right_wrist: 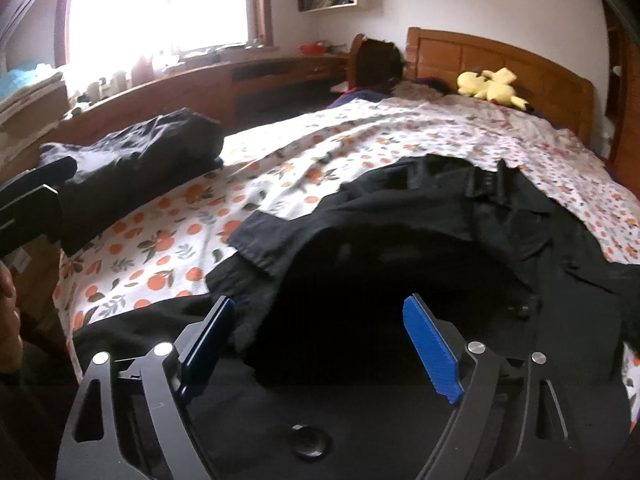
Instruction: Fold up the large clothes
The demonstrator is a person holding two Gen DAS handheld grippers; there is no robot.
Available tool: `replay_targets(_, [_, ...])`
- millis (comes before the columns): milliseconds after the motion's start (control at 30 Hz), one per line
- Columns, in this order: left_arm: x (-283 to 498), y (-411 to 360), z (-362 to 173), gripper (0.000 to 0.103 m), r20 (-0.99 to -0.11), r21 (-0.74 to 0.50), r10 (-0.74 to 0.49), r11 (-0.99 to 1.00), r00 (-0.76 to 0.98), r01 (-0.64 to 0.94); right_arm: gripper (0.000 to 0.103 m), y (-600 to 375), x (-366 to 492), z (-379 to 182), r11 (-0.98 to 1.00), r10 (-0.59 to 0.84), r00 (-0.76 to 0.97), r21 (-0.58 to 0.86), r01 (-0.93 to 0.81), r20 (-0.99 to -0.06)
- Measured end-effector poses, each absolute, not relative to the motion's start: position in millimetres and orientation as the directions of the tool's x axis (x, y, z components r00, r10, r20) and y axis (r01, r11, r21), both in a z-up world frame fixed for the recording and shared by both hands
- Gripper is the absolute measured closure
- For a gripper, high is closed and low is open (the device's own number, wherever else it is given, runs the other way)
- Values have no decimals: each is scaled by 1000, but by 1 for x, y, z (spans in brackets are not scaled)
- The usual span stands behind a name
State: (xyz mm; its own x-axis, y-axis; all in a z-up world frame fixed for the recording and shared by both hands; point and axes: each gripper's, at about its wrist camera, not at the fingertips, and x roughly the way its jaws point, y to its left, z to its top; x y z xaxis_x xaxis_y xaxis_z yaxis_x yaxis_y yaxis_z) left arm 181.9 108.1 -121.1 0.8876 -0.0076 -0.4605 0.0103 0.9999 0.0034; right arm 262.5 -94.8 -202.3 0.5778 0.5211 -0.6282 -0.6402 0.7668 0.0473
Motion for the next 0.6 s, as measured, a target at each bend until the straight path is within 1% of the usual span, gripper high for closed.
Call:
replay_targets(133, [179,112,-124,2,-466,-1,-3,1000,885,3,22,-79,262,-208,750,531,551,54,-659,-644])
replay_targets(333, [179,115,-127,2,-474,4,7,1000,881,-6,27,-63,265,-220,733,526,510,59,-677,-680])
replay_targets(433, [178,114,-127,2,-473,6,9,1000,881,-7,35,-59,266,-226,728,520,491,61,-683,-699])
replay_targets(467, [178,114,-127,2,-474,5,7,1000,881,-6,41,-58,266,-229,726,517,486,61,-684,-705])
replay_targets(500, [178,114,-127,2,-474,5,6,1000,881,-4,53,-57,267,-230,725,516,480,63,-686,-710])
replay_targets(533, [178,114,-127,2,-475,6,6,1000,880,-3,62,-56,268,-231,722,516,472,66,-689,-715])
replay_targets(567, [178,113,-128,2,-476,8,6,1000,879,-2,80,-56,268,-232,720,517,467,70,-690,-717])
replay_targets(600, [179,112,-128,2,-477,9,6,1000,879,-2,91,-57,268,-232,718,522,463,76,-692,-717])
